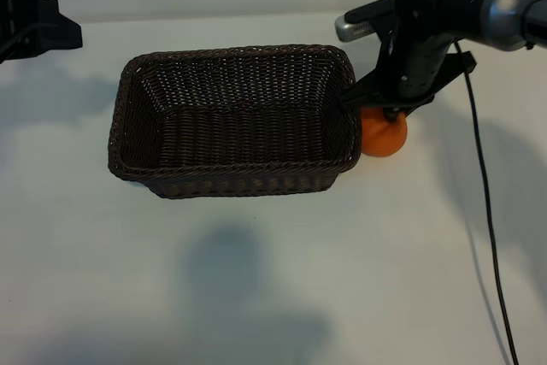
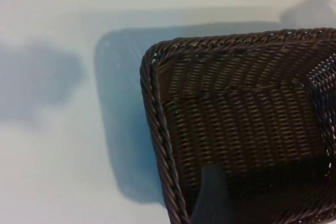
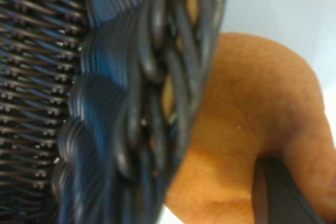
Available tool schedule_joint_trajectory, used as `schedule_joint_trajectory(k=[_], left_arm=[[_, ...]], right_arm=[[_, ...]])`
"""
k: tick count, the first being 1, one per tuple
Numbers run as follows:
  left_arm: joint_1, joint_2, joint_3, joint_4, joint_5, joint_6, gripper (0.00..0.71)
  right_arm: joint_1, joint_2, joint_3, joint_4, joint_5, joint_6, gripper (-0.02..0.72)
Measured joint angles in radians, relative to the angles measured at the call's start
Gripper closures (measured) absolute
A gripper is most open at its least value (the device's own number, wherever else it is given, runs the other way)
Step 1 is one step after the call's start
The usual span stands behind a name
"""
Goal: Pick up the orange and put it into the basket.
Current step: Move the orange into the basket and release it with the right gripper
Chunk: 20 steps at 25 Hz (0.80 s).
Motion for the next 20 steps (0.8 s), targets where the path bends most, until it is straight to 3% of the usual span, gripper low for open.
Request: schedule_joint_trajectory(k=[14, 20], left_arm=[[0.000, 0.000, 0.000, 0.000, -0.003, 0.003, 0.122], [0.000, 0.000, 0.000, 0.000, -0.003, 0.003, 0.122]], right_arm=[[-0.041, -0.179, -0.046, -0.033, 0.040, -0.001, 0.597], [-0.041, -0.279, -0.046, -0.014, 0.061, -0.052, 0.597]])
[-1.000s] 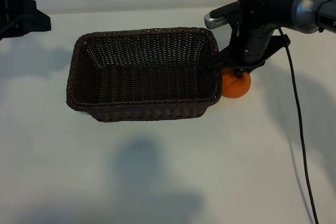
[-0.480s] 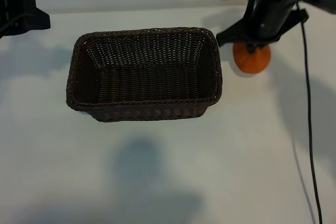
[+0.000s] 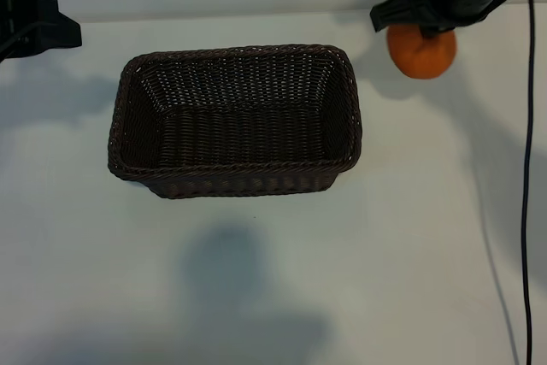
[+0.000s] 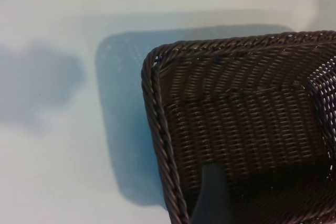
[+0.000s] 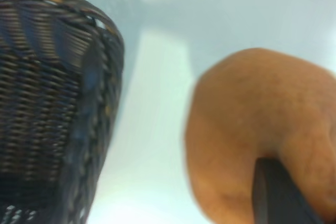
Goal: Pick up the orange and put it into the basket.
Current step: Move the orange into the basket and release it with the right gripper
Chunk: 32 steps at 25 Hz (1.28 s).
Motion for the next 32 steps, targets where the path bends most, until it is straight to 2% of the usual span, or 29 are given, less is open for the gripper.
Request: schedule_joint_trajectory(k=[2, 5, 6, 11, 14, 17, 21, 24, 32], left_arm=[[0.000, 0.000, 0.000, 0.000, 0.000, 0.000, 0.122], [0.000, 0.000, 0.000, 0.000, 0.000, 0.000, 0.122], [0.000, 0.000, 0.000, 0.000, 0.000, 0.000, 0.122], [0.000, 0.000, 0.000, 0.000, 0.000, 0.000, 0.122], [0.000, 0.000, 0.000, -0.001, -0.001, 0.000, 0.122], [0.000, 0.000, 0.000, -0.004, -0.001, 0.000, 0.122], [0.000, 0.000, 0.000, -0.008, -0.001, 0.000, 0.122], [0.000, 0.000, 0.000, -0.018, -0.001, 0.000, 0.122], [0.000, 0.000, 0.000, -0.027, -0.001, 0.000, 0.122]], right_arm=[[0.000, -0.035, 0.000, 0.039, 0.005, -0.038, 0.597], [0.000, -0.079, 0.000, 0.144, 0.005, -0.123, 0.597], [0.000, -0.087, 0.000, 0.201, 0.004, -0.159, 0.597], [0.024, -0.089, 0.000, 0.515, 0.004, -0.430, 0.597], [0.069, -0.076, 0.000, 0.613, -0.026, -0.514, 0.597], [0.110, -0.050, 0.000, 0.634, -0.075, -0.548, 0.597], [0.147, 0.012, 0.000, 0.633, -0.161, -0.597, 0.597], [0.165, 0.072, 0.000, 0.637, -0.215, -0.610, 0.597], [0.173, 0.235, 0.000, 0.638, -0.262, -0.614, 0.597]])
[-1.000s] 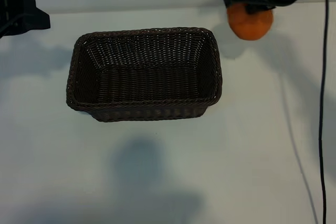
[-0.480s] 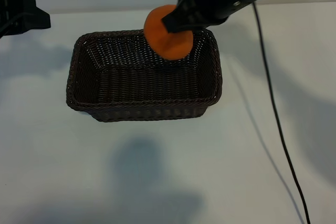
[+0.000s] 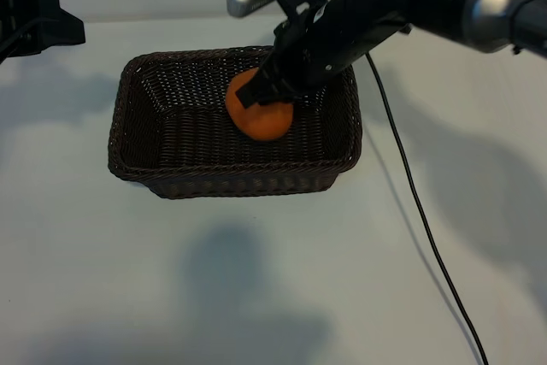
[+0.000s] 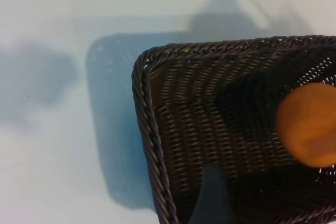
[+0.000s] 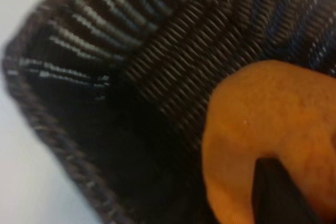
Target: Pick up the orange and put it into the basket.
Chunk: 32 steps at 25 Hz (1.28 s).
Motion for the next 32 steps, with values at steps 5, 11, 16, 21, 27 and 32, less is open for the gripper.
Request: schedule_joint_trajectory(k=[5, 11, 16, 21, 27, 32], left_arm=[[0.000, 0.000, 0.000, 0.000, 0.000, 0.000, 0.122], [0.000, 0.000, 0.000, 0.000, 0.000, 0.000, 0.122], [0.000, 0.000, 0.000, 0.000, 0.000, 0.001, 0.123], [0.000, 0.000, 0.000, 0.000, 0.000, 0.002, 0.123], [0.000, 0.000, 0.000, 0.000, 0.000, 0.002, 0.123], [0.000, 0.000, 0.000, 0.000, 0.000, 0.005, 0.123]], right_arm=[[0.000, 0.064, 0.000, 0.028, -0.019, 0.000, 0.597], [0.000, 0.076, 0.000, 0.042, -0.024, 0.001, 0.554], [0.000, 0.075, -0.001, 0.045, -0.025, 0.013, 0.303], [0.000, 0.075, -0.001, 0.046, -0.026, 0.033, 0.029], [0.000, 0.017, -0.001, 0.001, 0.017, 0.084, 0.007], [0.000, -0.056, -0.002, -0.065, 0.057, 0.167, 0.025]])
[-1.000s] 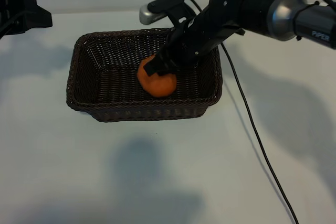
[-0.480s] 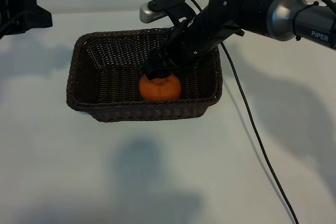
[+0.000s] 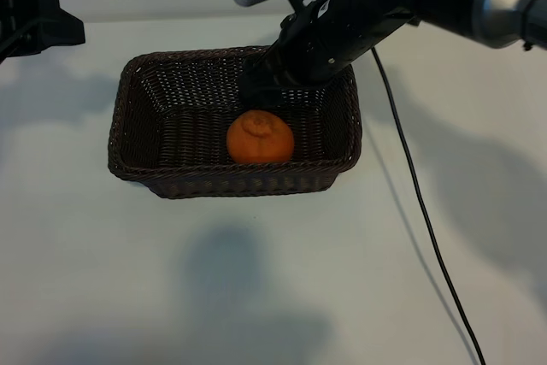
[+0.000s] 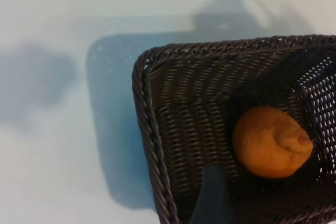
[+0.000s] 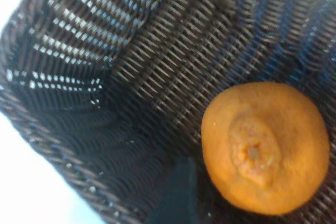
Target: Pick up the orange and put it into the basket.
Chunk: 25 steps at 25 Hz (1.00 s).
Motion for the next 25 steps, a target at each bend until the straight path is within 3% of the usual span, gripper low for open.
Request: schedule_joint_trajectory(k=[12, 17, 25], left_arm=[[0.000, 0.001, 0.000, 0.000, 0.007, 0.000, 0.123], [0.000, 0.001, 0.000, 0.000, 0.019, 0.000, 0.123], [0.000, 0.001, 0.000, -0.029, 0.019, 0.000, 0.123]], right_arm=[[-0.016, -0.139, -0.095, -0.203, 0.308, 0.165, 0.049], [-0.016, -0.142, -0.220, -0.243, 0.463, 0.194, 0.060], [-0.017, -0.143, -0.329, -0.267, 0.501, 0.216, 0.082]])
